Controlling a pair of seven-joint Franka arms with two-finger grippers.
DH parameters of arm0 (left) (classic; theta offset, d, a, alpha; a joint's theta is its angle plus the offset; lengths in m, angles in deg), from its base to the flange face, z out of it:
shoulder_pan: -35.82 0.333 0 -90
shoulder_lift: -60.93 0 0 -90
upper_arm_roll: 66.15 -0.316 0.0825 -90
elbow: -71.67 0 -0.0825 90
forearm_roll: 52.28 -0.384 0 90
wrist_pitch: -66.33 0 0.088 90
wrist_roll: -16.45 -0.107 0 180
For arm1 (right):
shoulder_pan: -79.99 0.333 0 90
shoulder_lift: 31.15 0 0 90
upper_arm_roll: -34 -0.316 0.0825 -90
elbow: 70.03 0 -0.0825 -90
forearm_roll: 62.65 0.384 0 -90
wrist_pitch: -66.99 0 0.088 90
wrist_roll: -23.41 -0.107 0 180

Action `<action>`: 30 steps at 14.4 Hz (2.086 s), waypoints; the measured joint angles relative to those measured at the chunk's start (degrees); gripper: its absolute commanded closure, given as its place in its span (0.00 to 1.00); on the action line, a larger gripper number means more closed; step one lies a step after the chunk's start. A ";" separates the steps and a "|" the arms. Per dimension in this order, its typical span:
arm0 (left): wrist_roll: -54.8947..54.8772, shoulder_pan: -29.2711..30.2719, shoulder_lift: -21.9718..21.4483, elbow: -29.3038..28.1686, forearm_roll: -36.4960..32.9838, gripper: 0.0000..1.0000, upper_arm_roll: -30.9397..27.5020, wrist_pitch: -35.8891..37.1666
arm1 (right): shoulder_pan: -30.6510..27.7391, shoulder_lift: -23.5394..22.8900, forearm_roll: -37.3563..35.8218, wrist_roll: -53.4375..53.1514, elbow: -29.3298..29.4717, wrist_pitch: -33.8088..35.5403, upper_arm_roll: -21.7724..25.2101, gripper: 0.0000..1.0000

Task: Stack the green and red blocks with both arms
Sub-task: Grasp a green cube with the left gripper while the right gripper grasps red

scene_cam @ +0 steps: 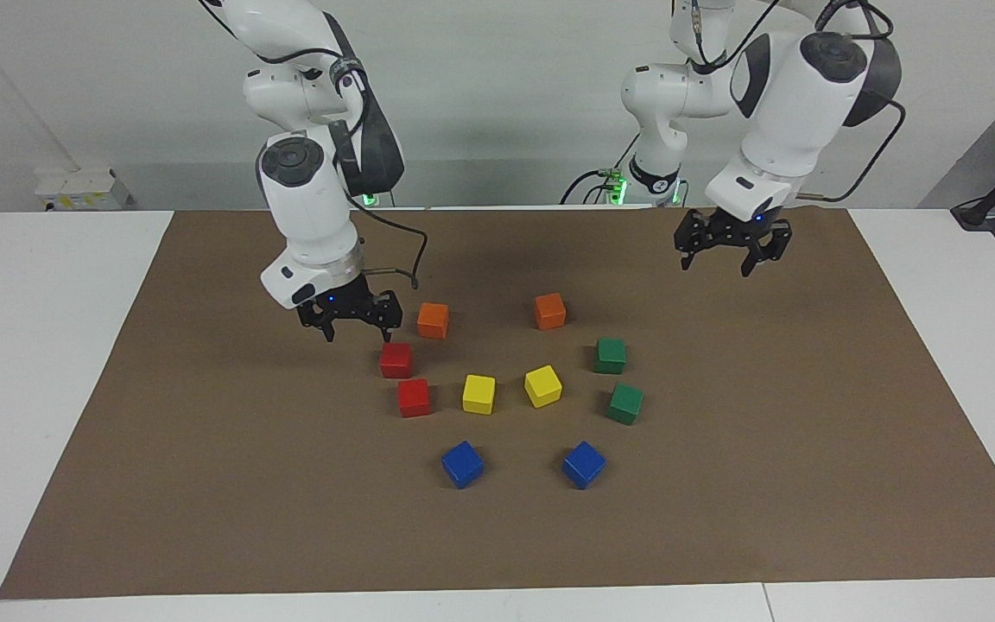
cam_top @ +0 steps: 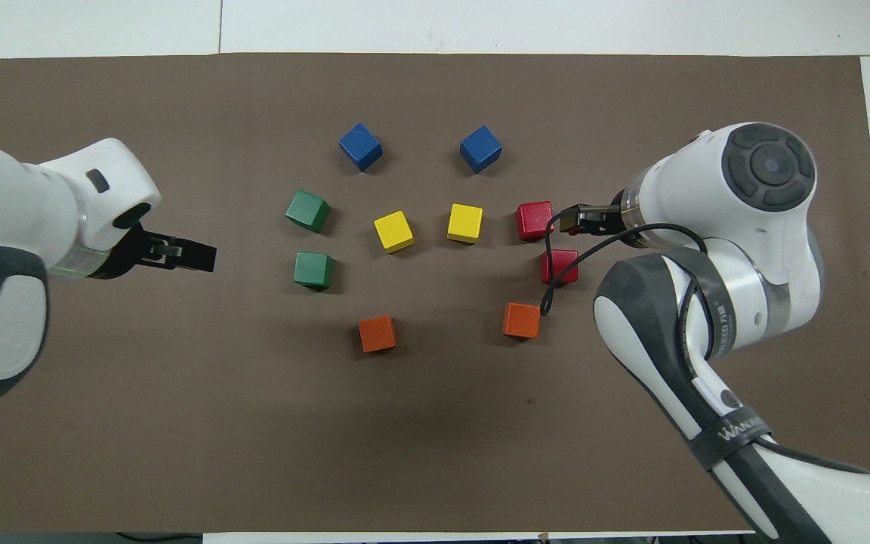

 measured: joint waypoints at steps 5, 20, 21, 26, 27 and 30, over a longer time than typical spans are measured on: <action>3.72 -4.38 7.90 -3.10 0.00 0.00 0.07 -10.93 | 1.23 -0.51 0.00 -0.86 -2.69 -1.52 0.00 0.01; 7.99 -9.66 19.24 -5.44 -0.06 0.00 -0.58 -24.43 | 2.24 -6.98 0.00 -3.72 -3.54 -6.95 0.05 0.01; 7.88 -9.67 19.31 -5.46 -0.06 0.00 -0.54 -24.43 | 2.31 -7.25 0.00 -3.76 -3.55 -7.07 0.05 0.01; 7.86 -9.78 19.98 -6.37 -0.06 0.13 -0.40 -24.95 | 2.94 -8.40 0.00 -3.79 -5.22 -10.75 0.04 0.10; 7.86 -9.78 19.99 -6.67 -0.07 0.28 -0.37 -24.98 | 3.03 -8.60 0.00 -3.79 -5.84 -11.71 0.04 0.25; 7.86 -9.79 19.98 -6.86 -0.07 1.00 -0.39 -25.00 | 3.24 -8.76 0.00 -3.79 -6.59 -12.58 0.04 1.00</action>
